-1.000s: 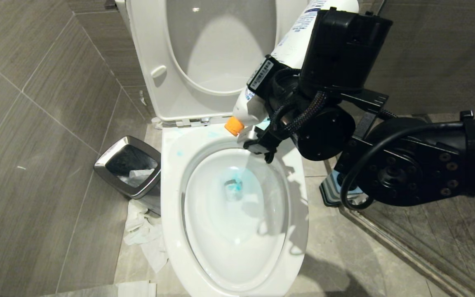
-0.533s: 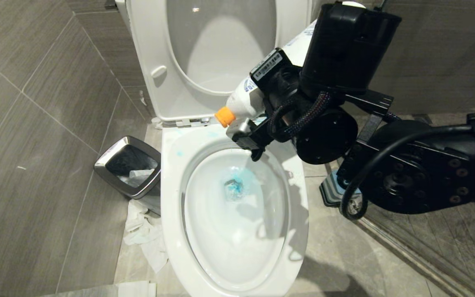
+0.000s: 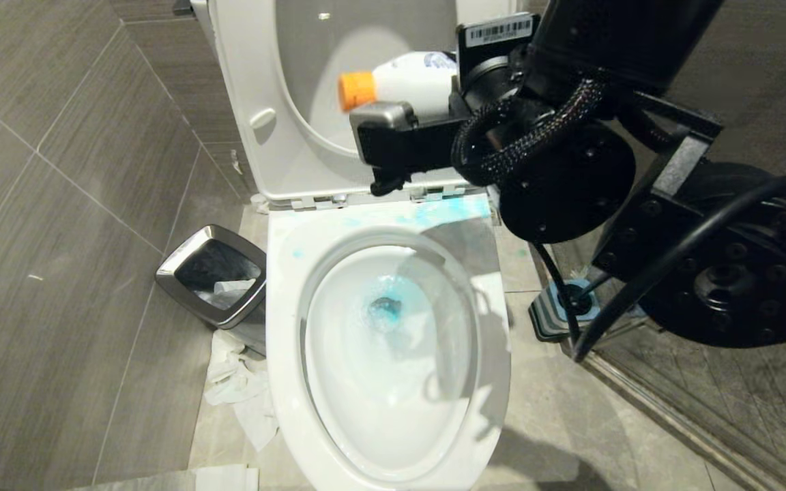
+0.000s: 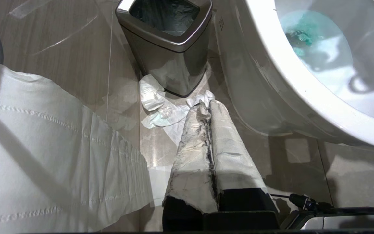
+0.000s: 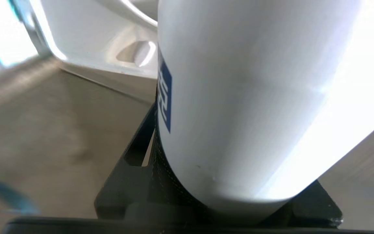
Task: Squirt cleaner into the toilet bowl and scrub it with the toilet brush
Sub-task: Pour in the cleaning agent, then place the cleaning agent on the floor
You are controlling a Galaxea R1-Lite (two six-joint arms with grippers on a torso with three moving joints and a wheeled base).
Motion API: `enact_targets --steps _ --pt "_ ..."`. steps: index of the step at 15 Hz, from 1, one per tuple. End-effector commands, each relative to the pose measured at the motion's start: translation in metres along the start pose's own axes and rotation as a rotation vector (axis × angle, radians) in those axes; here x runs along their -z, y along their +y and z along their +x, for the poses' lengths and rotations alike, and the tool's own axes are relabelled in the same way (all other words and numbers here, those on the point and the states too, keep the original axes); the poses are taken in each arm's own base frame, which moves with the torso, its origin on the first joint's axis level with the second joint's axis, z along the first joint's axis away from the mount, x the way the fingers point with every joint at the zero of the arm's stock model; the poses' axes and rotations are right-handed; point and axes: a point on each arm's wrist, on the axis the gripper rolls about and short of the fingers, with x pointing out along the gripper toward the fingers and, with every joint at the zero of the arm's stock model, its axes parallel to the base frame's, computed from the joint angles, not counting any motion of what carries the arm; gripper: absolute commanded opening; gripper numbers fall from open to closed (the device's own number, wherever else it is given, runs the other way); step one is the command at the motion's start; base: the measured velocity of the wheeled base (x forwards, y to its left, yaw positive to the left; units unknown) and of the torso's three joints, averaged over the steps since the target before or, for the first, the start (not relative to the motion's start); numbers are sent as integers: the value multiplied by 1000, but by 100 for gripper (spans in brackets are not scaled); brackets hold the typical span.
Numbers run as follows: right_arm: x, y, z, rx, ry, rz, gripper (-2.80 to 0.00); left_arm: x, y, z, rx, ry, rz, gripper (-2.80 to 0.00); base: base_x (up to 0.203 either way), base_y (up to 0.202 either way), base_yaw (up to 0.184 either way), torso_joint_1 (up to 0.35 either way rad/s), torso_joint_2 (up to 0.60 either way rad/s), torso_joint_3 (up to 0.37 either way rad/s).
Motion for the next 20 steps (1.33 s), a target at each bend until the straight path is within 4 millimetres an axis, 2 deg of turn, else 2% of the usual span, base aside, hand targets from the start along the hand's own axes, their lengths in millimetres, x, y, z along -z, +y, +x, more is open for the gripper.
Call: enact_targets --steps 1,5,9,14,16,20 --pt "-1 -6 1 11 23 213 -280 0 0 0 0 1 0 -280 0 0 0 0 0 0" --pt "0 -12 1 27 24 577 -280 0 0 0 0 1 0 -280 0 0 0 0 0 0" --pt "20 -38 -6 73 -2 809 -280 0 0 0 0 1 0 -280 0 0 0 0 0 0" --pt "75 -80 -31 89 10 833 -280 0 0 0 -2 1 -5 -280 0 0 0 0 0 0" --pt "95 -85 -33 86 43 808 -280 0 0 0 0 1 -5 -280 0 0 0 0 0 0" --pt "108 -96 -34 102 63 780 -280 0 0 0 0 -1 -5 -280 0 0 0 0 0 0"
